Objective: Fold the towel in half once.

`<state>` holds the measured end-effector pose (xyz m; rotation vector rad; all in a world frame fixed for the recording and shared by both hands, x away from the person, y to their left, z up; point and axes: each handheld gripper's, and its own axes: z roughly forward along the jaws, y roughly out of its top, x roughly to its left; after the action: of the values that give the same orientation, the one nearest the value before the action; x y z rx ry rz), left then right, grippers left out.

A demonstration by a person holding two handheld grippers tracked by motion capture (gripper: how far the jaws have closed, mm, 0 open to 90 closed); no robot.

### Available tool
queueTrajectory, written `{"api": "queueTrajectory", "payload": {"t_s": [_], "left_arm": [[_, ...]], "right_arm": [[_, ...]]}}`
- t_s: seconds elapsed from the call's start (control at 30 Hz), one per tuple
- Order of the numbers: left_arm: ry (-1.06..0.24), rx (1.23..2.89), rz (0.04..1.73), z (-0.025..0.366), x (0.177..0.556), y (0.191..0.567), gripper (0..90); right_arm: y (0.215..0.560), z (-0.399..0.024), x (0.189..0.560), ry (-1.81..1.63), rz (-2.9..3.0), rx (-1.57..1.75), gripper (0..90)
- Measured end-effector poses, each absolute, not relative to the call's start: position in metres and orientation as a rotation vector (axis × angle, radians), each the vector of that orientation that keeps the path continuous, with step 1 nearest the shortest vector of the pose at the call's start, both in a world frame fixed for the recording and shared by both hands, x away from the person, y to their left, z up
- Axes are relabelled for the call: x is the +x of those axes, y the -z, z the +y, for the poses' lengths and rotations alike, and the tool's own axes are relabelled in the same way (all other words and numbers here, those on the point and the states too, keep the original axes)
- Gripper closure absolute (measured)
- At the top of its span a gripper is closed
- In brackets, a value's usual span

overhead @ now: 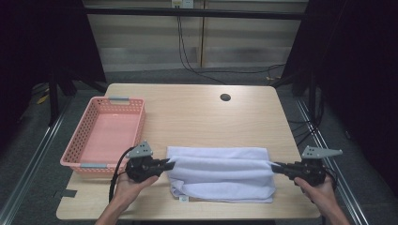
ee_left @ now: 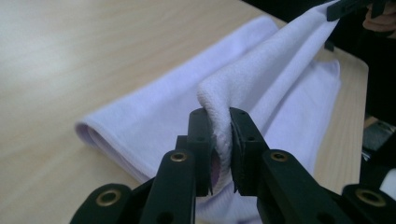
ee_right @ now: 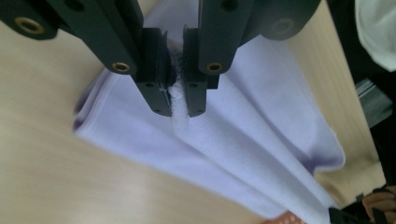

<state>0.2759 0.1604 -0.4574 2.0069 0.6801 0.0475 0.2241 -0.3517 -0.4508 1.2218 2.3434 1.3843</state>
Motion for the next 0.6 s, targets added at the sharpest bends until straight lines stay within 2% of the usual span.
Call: {"api": "queueTrajectory", "payload": {"t_s": [0.3,0.4,0.5,0.6], "left_arm": [[0.005,2.093,0.634,0.169,0.243,0.472,75.3],[-0.006,2.058,0.630,0.175,0.236,0.468,66.4],[-0.033,1.996,0.667,0.177,0.242,0.461,54.5],[-0.047,1.985,0.694,0.172,0.258,0.458,53.2]], "right_arm": [[0.470,-0.352,0.193,-1.283,2.535,1.189,72.9],[0.473,-0.353,0.185,-1.283,2.560,1.195,61.2],[0.467,-0.356,0.181,-1.332,2.485,1.225,54.0],[0.464,-0.352,0.185,-1.326,2.413,1.247,51.4]]}}
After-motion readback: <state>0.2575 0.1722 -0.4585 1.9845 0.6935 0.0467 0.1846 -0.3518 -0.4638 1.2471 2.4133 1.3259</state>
